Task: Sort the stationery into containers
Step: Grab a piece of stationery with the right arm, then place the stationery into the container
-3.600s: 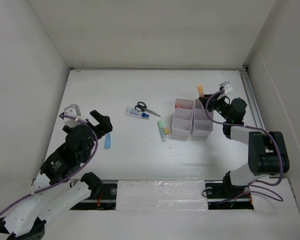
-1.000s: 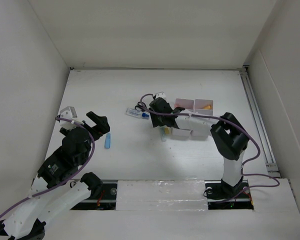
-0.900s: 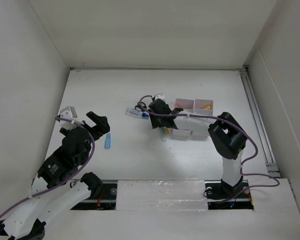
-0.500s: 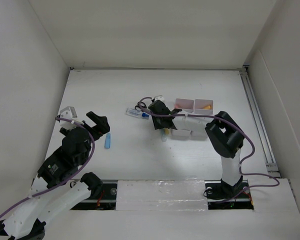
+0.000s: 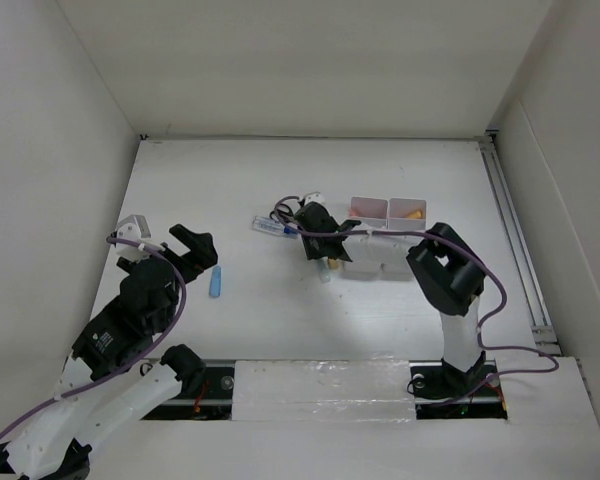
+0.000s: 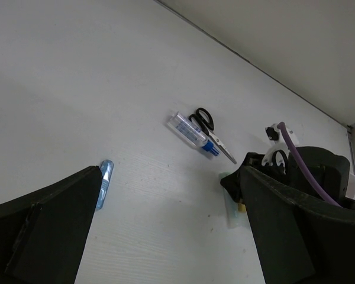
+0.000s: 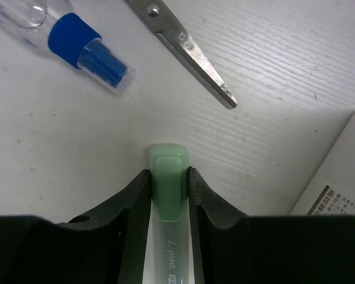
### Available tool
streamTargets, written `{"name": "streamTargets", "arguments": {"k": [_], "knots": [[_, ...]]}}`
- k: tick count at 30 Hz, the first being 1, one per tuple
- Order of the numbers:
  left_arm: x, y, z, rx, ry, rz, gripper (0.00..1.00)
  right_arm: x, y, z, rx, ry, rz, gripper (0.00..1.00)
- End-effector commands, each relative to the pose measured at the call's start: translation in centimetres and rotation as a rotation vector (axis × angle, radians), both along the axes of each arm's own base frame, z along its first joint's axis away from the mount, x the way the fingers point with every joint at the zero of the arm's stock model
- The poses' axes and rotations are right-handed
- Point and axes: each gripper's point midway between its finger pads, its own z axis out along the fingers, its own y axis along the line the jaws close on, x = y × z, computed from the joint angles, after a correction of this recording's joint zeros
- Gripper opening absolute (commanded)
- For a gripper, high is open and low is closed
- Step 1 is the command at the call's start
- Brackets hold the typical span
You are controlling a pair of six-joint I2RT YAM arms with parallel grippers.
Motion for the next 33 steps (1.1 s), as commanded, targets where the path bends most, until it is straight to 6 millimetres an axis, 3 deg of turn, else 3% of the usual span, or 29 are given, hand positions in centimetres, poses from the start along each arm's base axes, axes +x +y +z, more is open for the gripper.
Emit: {"name": "streamTargets", "arguments": {"k": [1, 4, 5, 7, 8, 9, 10, 14, 15, 17, 18, 19, 20, 22, 24, 28, 33], "knots": [[0.0, 0.3, 0.4, -0.012, -0.016, 0.018, 1.0, -1.7, 2.5, 0.1, 0.063, 0.002, 0.088, 0.0], [0.0, 0.3, 0.4, -0.012, -0.016, 0.018, 1.0, -1.9, 3.6, 4.2, 0.145, -0.079, 0.159, 0.0], [0.0, 0.3, 0.4, -0.012, -0.016, 0.018, 1.0, -1.9, 3.9, 7.1, 0.187, -0.133, 0.188, 0.0], [0.0, 0.3, 0.4, -0.012, -0.016, 0.018, 1.0, -2.1, 5.0, 10.7, 0.274, -0.21, 0.261, 0.0], [0.0, 0.3, 0.4, -0.012, -0.016, 0.018, 1.0, -1.9, 4.3, 11.7, 0.293, -0.232, 0.268, 0.0], [0.0, 0.5, 0.5, -0.009, -0.018, 0.027, 1.0, -1.8, 3.9, 14.5, 0.333, -0.291, 0.295, 0.0], [0.0, 0.5, 0.5, -0.009, -0.018, 0.027, 1.0, -1.5, 3.5, 15.8, 0.364, -0.321, 0.306, 0.0], [0.2, 0.4, 0.3, -0.003, -0.011, 0.027, 1.0, 0.1, 0.3, 21.8, 0.5, -0.479, 0.413, 0.0], [0.2, 0.4, 0.3, -0.003, -0.011, 0.027, 1.0, 0.4, -0.6, 22.2, 0.494, -0.51, 0.423, 0.0], [0.2, 0.4, 0.3, -0.003, -0.011, 0.027, 1.0, 1.3, -3.1, 25.0, 0.469, -0.63, 0.409, 0.0], [0.2, 0.4, 0.3, -0.003, -0.011, 0.027, 1.0, 2.4, -5.3, 25.2, 0.458, -0.644, 0.386, 0.0], [0.2, 0.4, 0.3, -0.003, -0.011, 0.027, 1.0, 3.2, -7.3, 27.2, 0.472, -0.709, 0.395, 0.0], [0.3, 0.3, 0.1, 0.004, -0.003, 0.027, 1.0, 2.9, -7.5, 27.1, 0.472, -0.709, 0.395, 0.0], [0.3, 0.3, 0.1, 0.004, -0.003, 0.027, 1.0, 3.7, -10.2, 28.1, 0.467, -0.777, 0.385, 0.0], [0.4, 0.2, 0.0, 0.01, 0.004, 0.027, 1.0, 3.6, -11.8, 30.0, 0.445, -0.892, 0.407, 0.0], [0.4, 0.0, 0.0, 0.007, 0.006, 0.018, 1.0, 3.8, -15.0, 29.4, 0.392, -0.941, 0.446, 0.0], [0.5, -0.4, 0.2, 0.008, -0.003, -0.007, 1.0, 4.5, -16.7, 27.9, 0.338, -0.935, 0.474, 0.0]]}}
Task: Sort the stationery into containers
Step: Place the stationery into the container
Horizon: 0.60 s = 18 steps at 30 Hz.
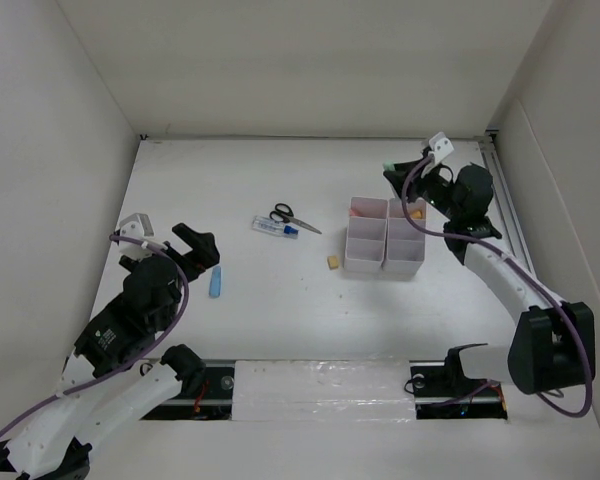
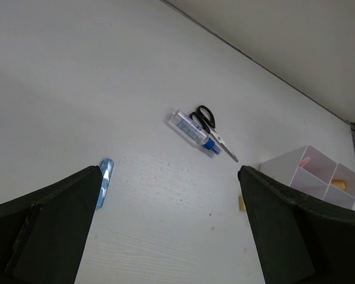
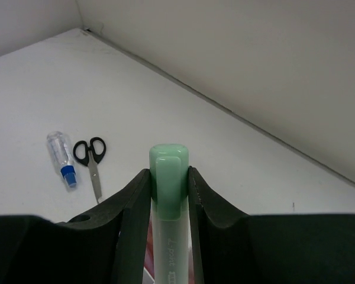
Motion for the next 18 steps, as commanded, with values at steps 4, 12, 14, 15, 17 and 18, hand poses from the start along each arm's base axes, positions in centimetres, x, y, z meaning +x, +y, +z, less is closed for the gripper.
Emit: {"name": "streamTargets", "arguments": {"k": [4, 12, 14, 15, 17, 18], "knots": [[0.5, -0.5, 0.1, 0.009, -0.005, -0.017, 1.0, 0.1, -0.6, 1.0, -0.053, -0.141, 0.157, 0.0], [0.4, -0.6, 0.4, 0.004, -0.017, -0.028, 1.0, 0.9, -0.8, -1.1, -0.029, -0.084, 0.258, 0.0], [0.4, -0.6, 0.4, 0.004, -0.017, -0.028, 1.0, 0.8, -0.9, -2.0, -0.026, -0.066, 0.244, 0.0], [0.4, -0.6, 0.4, 0.004, -0.017, -0.028, 1.0, 0.8, -0.9, -2.0, -0.026, -0.066, 0.244, 0.0], [0.4, -0.8, 0.4, 0.002, -0.015, -0.036, 1.0, 1.0, -0.9, -2.4, -0.025, -0.057, 0.244, 0.0], [0.4, -0.8, 0.4, 0.002, -0.015, -0.036, 1.0, 1.0, -0.9, -2.4, -0.025, -0.057, 0.244, 0.0]]}}
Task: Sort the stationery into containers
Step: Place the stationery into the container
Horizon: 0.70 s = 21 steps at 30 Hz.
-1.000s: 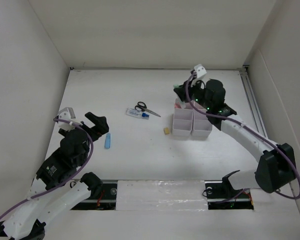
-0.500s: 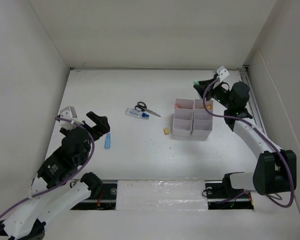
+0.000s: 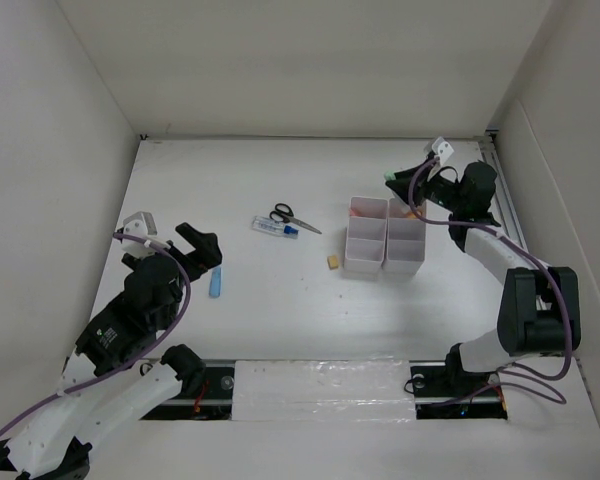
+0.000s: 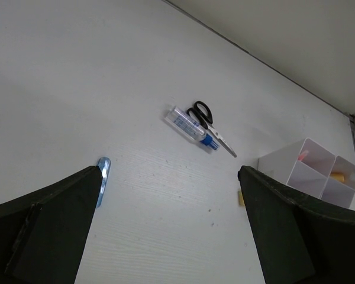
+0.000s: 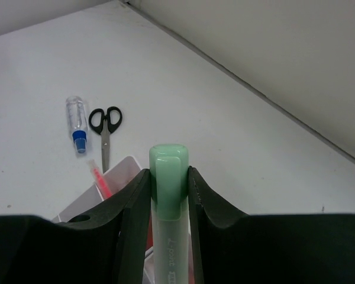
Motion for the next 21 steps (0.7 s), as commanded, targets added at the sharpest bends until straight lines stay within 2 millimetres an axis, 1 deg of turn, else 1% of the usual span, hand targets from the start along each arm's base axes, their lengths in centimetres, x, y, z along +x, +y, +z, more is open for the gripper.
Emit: {"name": "streamTargets", "arguments": {"k": [1, 6, 7, 8, 9, 10, 13, 14, 15, 16, 17, 21], "knots": [[0.3, -0.2, 0.4, 0.001, -0.021, -0.009, 1.0, -0.3, 0.0, 2.5, 0.001, -0.111, 0.035, 0.0], [0.3, -0.2, 0.4, 0.001, -0.021, -0.009, 1.0, 0.4, -0.3, 1.7, -0.005, -0.096, 0.011, 0.0], [0.3, -0.2, 0.4, 0.001, -0.021, -0.009, 1.0, 0.7, -0.7, 1.1, -0.005, -0.083, 0.0, 0.0], [0.2, -0.3, 0.4, -0.007, -0.026, -0.017, 1.0, 0.9, -0.7, 0.7, -0.005, -0.07, 0.0, 0.0], [0.2, -0.3, 0.4, -0.007, -0.026, -0.017, 1.0, 0.9, -0.7, 0.6, -0.005, -0.07, 0.0, 0.0], [0.2, -0.3, 0.4, 0.003, -0.026, -0.02, 1.0, 0.9, -0.7, -0.1, -0.005, -0.052, 0.0, 0.0], [0.3, -0.5, 0.6, -0.006, -0.032, -0.029, 1.0, 1.0, -0.9, -0.1, -0.011, -0.059, -0.01, 0.0], [0.3, -0.5, 0.6, -0.006, -0.032, -0.029, 1.0, 1.3, -1.0, -0.5, -0.011, -0.05, -0.024, 0.0], [0.4, -0.8, 0.4, -0.002, -0.024, -0.037, 1.0, 1.2, -1.0, -0.9, -0.011, -0.039, -0.024, 0.0], [0.4, -0.8, 0.4, 0.006, -0.023, -0.04, 1.0, 1.4, -1.5, -0.9, -0.012, -0.039, -0.044, 0.0], [0.4, -0.8, 0.4, 0.006, -0.023, -0.04, 1.0, 1.5, -1.5, -1.3, -0.012, -0.03, -0.044, 0.0], [0.4, -0.8, 0.4, 0.006, -0.023, -0.04, 1.0, 1.8, -1.8, -1.3, -0.013, -0.029, -0.065, 0.0]]}}
